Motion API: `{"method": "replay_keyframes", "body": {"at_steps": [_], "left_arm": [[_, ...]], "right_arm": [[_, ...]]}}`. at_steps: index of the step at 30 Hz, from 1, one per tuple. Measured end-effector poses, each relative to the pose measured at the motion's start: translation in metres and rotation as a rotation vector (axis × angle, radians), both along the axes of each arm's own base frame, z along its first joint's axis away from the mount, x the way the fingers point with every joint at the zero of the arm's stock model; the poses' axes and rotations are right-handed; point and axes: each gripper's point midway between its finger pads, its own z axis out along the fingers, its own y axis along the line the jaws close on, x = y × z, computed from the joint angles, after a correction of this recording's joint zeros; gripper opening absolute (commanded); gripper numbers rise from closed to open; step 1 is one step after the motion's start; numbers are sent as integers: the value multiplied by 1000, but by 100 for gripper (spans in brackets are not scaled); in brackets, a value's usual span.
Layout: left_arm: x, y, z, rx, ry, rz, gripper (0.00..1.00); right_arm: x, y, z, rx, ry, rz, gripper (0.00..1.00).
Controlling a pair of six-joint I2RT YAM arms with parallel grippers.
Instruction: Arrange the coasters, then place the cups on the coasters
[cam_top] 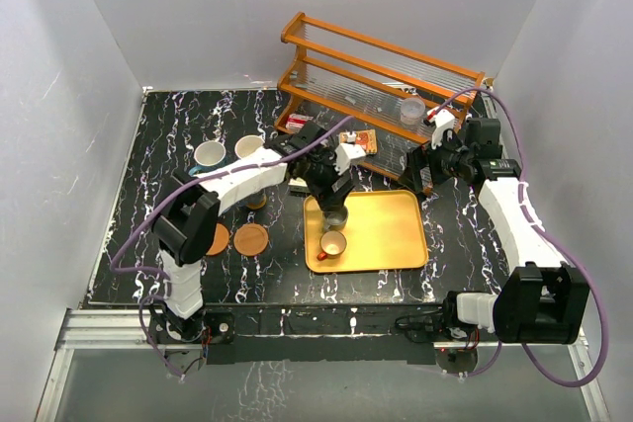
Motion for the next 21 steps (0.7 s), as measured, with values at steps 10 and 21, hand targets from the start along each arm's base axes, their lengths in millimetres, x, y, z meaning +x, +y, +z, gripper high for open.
{"method": "replay_keyframes", "body": {"at_steps": [10,21], "left_arm": [[-8,-5,-27,105,28,-12,52],[-8,1,-30,152,7,-16,25]], "right_arm": [[-2,3,-3,17,18,17,98],[-2,4,-7,21,31,21,98]]}}
